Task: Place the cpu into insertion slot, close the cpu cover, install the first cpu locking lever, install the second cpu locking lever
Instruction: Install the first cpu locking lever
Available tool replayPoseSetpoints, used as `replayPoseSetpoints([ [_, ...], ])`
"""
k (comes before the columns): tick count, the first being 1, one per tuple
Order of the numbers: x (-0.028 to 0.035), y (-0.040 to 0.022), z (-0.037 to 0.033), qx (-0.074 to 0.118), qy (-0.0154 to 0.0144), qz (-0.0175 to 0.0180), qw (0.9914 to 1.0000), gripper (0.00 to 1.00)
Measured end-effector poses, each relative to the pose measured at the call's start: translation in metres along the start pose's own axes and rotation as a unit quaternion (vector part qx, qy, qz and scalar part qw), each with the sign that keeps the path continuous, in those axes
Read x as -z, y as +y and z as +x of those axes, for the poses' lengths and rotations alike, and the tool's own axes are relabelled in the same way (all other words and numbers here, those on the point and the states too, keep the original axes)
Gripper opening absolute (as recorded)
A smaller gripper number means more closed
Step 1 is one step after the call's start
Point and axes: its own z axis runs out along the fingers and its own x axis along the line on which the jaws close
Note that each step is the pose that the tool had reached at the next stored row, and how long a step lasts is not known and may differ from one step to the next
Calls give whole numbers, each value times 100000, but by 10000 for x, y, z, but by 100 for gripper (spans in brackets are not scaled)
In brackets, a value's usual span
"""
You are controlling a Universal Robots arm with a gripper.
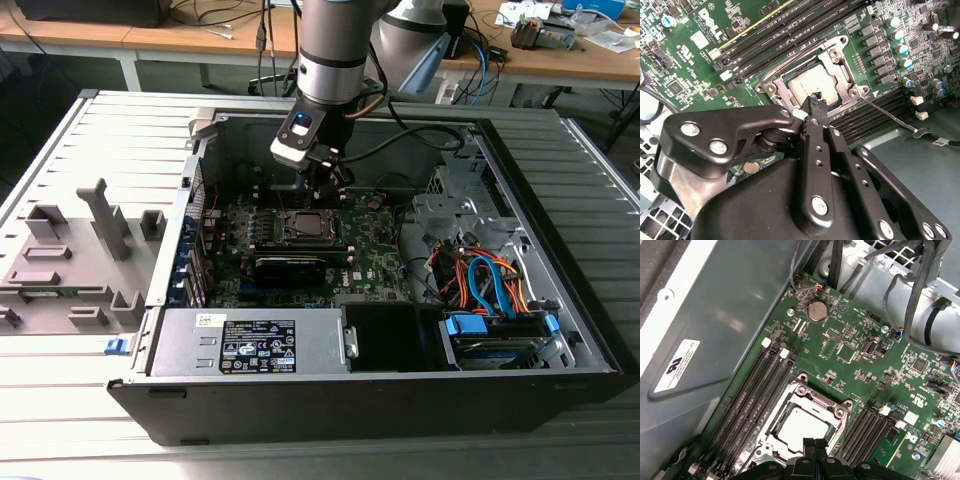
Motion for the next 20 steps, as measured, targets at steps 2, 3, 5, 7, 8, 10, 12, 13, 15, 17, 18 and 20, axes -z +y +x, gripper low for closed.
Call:
replayPoseSetpoints([
  [2,0,0,0,185,-12,-1,100000,11],
  [3,0,0,0,274,-14,-6,100000,11],
  [5,0,0,0,472,-25,-10,99999,11],
  [7,0,0,0,729,-40,-17,99997,11],
  [8,0,0,0,812,-44,-19,99997,11],
  [10,0,0,0,1092,-58,-24,99994,11],
  [12,0,0,0,1320,-70,-30,99991,11],
  [13,0,0,0,1453,-79,-32,99989,11],
  [15,0,0,0,1610,-89,-35,99987,11],
  [17,0,0,0,1813,-99,-40,99984,11],
  [18,0,0,0,1896,-104,-41,99982,11],
  [20,0,0,0,2160,-118,-51,99977,11],
])
